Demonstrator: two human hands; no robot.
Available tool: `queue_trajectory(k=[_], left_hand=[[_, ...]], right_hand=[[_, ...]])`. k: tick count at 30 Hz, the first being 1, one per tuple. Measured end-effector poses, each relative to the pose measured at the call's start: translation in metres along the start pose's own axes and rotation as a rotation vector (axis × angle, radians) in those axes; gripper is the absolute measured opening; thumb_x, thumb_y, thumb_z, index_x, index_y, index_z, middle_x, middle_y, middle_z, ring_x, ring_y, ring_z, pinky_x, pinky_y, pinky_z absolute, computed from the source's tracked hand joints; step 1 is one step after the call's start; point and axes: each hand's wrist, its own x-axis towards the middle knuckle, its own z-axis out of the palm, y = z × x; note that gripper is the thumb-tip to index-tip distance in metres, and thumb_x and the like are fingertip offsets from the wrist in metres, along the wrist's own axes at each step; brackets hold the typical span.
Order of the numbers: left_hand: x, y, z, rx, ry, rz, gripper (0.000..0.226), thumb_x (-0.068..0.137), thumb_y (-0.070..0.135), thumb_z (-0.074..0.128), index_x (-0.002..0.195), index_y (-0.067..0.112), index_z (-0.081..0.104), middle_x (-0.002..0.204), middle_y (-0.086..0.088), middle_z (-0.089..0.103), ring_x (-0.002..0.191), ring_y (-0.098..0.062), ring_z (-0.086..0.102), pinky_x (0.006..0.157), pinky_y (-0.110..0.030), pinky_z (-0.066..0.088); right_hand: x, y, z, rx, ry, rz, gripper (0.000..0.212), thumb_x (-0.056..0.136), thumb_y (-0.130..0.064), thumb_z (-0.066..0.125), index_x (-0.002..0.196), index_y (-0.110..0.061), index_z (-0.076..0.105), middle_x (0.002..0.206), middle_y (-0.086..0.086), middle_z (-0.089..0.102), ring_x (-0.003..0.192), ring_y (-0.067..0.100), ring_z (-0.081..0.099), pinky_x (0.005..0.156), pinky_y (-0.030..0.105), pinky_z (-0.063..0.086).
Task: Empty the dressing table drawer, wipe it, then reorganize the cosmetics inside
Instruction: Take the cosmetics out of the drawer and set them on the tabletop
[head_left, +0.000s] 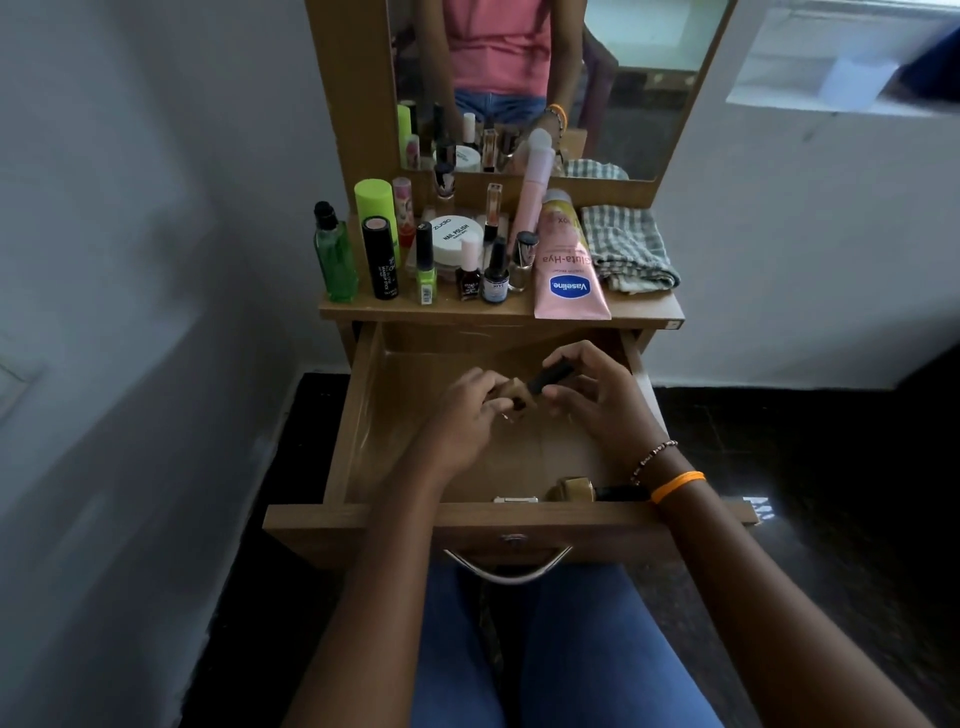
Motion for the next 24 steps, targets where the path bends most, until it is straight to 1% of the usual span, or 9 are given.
queue_trajectory(k=[2, 4, 6, 8, 10, 12, 16, 21, 24], left_hand=[[0.000, 0.000, -0.001, -0.052, 0.036, 0.010, 0.017, 0.094, 0.016, 0.050, 0.108, 0.014, 0.060, 0.103, 0.000, 0.055, 0.095, -0.015, 0.053, 0.075, -0.025, 0.036], [-0.001, 0.000, -0.001, -0.107, 0.060, 0.011, 0.015, 0.094, 0.018, 0.051, 0.107, 0.017, 0.059, 0.101, 0.000, 0.060, 0.089, -0.013, 0.055, 0.070, -0.025, 0.040], [-0.003, -0.001, -0.001, -0.083, 0.057, 0.005, 0.013, 0.093, 0.017, 0.052, 0.102, 0.020, 0.060, 0.097, 0.001, 0.062, 0.083, -0.010, 0.056, 0.065, -0.022, 0.040], [-0.004, -0.004, 0.000, 0.015, 0.038, 0.016, 0.013, 0.092, 0.014, 0.053, 0.099, 0.020, 0.062, 0.098, 0.005, 0.061, 0.085, -0.007, 0.056, 0.063, -0.017, 0.038], [-0.004, -0.006, 0.002, 0.073, 0.021, 0.032, 0.013, 0.091, 0.013, 0.054, 0.096, 0.020, 0.064, 0.099, 0.006, 0.061, 0.088, -0.007, 0.055, 0.064, -0.016, 0.037], [-0.003, -0.007, 0.003, 0.079, 0.015, 0.036, 0.013, 0.090, 0.012, 0.054, 0.093, 0.020, 0.065, 0.096, 0.007, 0.060, 0.087, -0.008, 0.056, 0.066, -0.018, 0.039], [-0.002, -0.008, 0.002, 0.110, -0.004, 0.014, 0.013, 0.091, 0.014, 0.054, 0.095, 0.020, 0.065, 0.097, 0.007, 0.060, 0.082, -0.003, 0.053, 0.063, -0.015, 0.038], [-0.001, -0.007, 0.003, 0.101, -0.022, -0.005, 0.014, 0.092, 0.015, 0.053, 0.098, 0.021, 0.064, 0.100, 0.007, 0.060, 0.083, -0.003, 0.053, 0.062, -0.013, 0.036], [-0.004, -0.005, 0.002, 0.081, -0.029, -0.014, 0.015, 0.093, 0.016, 0.053, 0.101, 0.022, 0.064, 0.103, 0.008, 0.059, 0.088, -0.004, 0.053, 0.062, -0.013, 0.035]], right_hand=[[0.000, -0.002, -0.002, 0.041, 0.018, -0.019, 0.026, 0.083, 0.000, 0.063, 0.095, -0.020, 0.055, 0.086, -0.004, 0.062, 0.070, 0.005, 0.064, 0.064, 0.018, 0.052], [0.001, -0.007, -0.005, 0.091, 0.079, -0.045, 0.026, 0.083, 0.002, 0.062, 0.093, -0.021, 0.055, 0.083, -0.003, 0.062, 0.069, 0.003, 0.063, 0.064, 0.019, 0.051], [0.004, -0.014, -0.012, 0.190, 0.194, -0.076, 0.023, 0.084, 0.003, 0.059, 0.094, -0.016, 0.053, 0.083, -0.004, 0.061, 0.070, -0.002, 0.062, 0.066, 0.016, 0.050], [0.012, -0.025, -0.022, 0.280, 0.352, -0.107, 0.018, 0.087, -0.001, 0.058, 0.095, -0.016, 0.051, 0.088, -0.002, 0.061, 0.077, -0.001, 0.063, 0.070, 0.018, 0.051], [0.024, -0.034, -0.036, 0.263, 0.521, -0.152, 0.014, 0.088, -0.005, 0.057, 0.095, -0.016, 0.051, 0.091, 0.000, 0.062, 0.082, 0.003, 0.062, 0.072, 0.015, 0.050], [0.037, -0.039, -0.049, 0.187, 0.621, -0.172, 0.012, 0.089, -0.005, 0.056, 0.100, -0.010, 0.052, 0.095, 0.006, 0.064, 0.084, 0.008, 0.062, 0.069, 0.010, 0.050], [0.061, -0.030, -0.059, -0.007, 0.634, -0.107, 0.022, 0.090, -0.009, 0.055, 0.110, 0.000, 0.053, 0.106, 0.016, 0.066, 0.091, 0.020, 0.065, 0.074, 0.020, 0.056], [0.072, -0.011, -0.050, -0.133, 0.668, -0.028, 0.023, 0.089, -0.010, 0.057, 0.111, -0.002, 0.055, 0.107, 0.012, 0.067, 0.091, 0.016, 0.062, 0.078, 0.027, 0.052], [0.074, -0.007, -0.048, -0.141, 0.693, -0.013, 0.025, 0.088, -0.012, 0.059, 0.111, -0.002, 0.056, 0.109, 0.012, 0.067, 0.091, 0.015, 0.062, 0.075, 0.024, 0.050]])
